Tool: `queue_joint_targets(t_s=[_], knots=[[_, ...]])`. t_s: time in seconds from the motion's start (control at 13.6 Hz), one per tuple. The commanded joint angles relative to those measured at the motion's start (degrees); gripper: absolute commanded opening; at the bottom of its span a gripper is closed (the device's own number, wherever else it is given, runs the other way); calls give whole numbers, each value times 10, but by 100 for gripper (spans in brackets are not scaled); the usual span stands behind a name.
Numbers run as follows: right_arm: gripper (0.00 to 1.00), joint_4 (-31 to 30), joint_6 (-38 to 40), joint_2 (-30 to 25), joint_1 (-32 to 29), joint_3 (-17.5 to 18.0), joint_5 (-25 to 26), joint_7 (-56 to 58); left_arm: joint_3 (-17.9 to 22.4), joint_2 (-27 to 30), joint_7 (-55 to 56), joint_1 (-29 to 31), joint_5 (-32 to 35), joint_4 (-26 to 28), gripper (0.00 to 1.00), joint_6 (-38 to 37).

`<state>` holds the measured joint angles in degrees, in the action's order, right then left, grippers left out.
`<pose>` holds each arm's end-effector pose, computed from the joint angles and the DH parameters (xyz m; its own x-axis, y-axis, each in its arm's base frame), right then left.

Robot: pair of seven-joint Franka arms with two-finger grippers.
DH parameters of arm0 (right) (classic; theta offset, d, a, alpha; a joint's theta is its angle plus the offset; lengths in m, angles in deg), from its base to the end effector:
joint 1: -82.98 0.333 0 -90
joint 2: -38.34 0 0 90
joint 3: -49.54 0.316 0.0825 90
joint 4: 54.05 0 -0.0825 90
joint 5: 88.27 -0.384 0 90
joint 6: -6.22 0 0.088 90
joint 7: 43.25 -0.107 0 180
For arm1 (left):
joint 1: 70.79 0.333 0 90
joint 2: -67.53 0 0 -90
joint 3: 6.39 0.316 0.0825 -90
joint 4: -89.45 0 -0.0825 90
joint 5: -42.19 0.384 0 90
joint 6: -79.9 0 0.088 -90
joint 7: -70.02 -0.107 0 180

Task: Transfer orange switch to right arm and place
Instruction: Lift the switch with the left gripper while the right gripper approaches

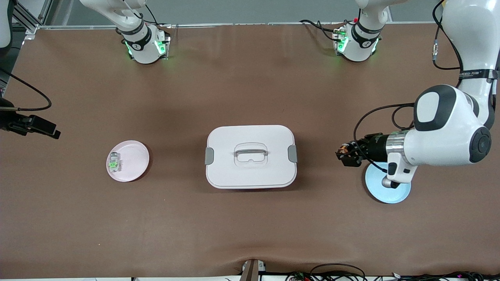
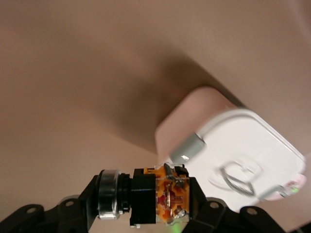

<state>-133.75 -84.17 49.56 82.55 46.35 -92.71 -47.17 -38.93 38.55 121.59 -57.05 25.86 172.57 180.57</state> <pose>0.6141 -0.0271 0.5958 0.9913 -0.1306 -0.0135 -0.1312 -0.9892 -0.0658 0.6495 -0.1783 0.4323 0.7075 0.5104 -0.4888 0.6608 -0.7231 0.2014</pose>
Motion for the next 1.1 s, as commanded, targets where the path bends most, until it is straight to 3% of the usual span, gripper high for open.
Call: queue_joint_targets(t_s=[0.0, 0.22, 0.44, 0.59, 0.73, 1.03], knots=[[100, -40, -9, -19, -11, 1, -106, -1, -39, -12, 62, 0, -34, -15, 0, -13], [100, -134, -64, -86, 9, 6, -207, -48, -44, -13, 120, -32, -96, -16, 0, -5], [100, -249, -161, -166, 94, 6, -285, -162, -44, -18, 172, -66, -148, -28, 0, 19], [100, -335, -272, -218, 165, 11, -334, -231, -44, -23, 215, -95, -157, -31, 0, 54], [100, -378, -369, -230, 241, 20, -335, -298, -44, -30, 251, -121, -157, -36, 0, 86], [100, -392, -507, -207, 358, 24, -329, -382, -44, -35, 290, -153, -164, -37, 0, 125]])
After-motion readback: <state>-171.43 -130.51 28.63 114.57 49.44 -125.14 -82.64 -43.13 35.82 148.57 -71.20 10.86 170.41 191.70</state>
